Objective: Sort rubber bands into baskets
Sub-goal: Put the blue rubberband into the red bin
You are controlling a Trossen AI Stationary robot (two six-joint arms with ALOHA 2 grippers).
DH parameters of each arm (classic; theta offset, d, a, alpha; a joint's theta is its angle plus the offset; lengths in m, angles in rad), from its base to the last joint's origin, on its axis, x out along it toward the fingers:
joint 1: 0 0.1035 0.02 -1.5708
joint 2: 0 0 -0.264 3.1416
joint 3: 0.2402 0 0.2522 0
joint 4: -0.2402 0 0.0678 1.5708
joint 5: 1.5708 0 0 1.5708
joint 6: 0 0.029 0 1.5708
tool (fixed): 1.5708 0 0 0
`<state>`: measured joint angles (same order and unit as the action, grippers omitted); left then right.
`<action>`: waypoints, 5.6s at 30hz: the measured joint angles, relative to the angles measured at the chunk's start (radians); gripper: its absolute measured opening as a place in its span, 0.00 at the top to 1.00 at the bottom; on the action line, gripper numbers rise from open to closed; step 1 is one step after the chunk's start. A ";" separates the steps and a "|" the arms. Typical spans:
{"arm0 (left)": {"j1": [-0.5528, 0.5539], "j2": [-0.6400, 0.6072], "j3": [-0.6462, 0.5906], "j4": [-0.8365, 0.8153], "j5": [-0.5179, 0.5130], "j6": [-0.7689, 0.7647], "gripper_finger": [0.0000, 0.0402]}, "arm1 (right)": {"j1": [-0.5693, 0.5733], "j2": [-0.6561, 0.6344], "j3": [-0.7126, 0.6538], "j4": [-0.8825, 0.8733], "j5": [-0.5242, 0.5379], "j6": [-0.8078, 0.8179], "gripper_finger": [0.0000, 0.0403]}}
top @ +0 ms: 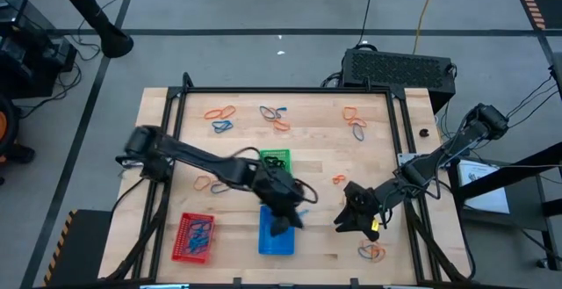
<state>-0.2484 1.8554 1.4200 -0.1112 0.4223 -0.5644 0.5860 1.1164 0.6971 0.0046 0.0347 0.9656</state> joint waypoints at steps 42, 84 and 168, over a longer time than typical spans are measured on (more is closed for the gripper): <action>-0.649 -0.462 -0.541 -0.703 -0.367 -0.696 0.87 | -0.414 0.000 0.000 -0.069 -0.058 0.078 0.64; 0.976 -0.363 -0.429 -0.873 -0.502 0.335 0.58 | -0.266 0.000 0.000 -0.167 0.134 0.304 0.64; -0.632 -0.423 -0.430 -0.815 -0.541 -1.065 1.00 | -0.772 0.000 0.000 -0.353 0.099 0.033 0.64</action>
<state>-0.8801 1.4320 0.9897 -0.9265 -0.1186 -1.6295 -0.1855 1.1164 0.6968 -0.3479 0.1342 0.9981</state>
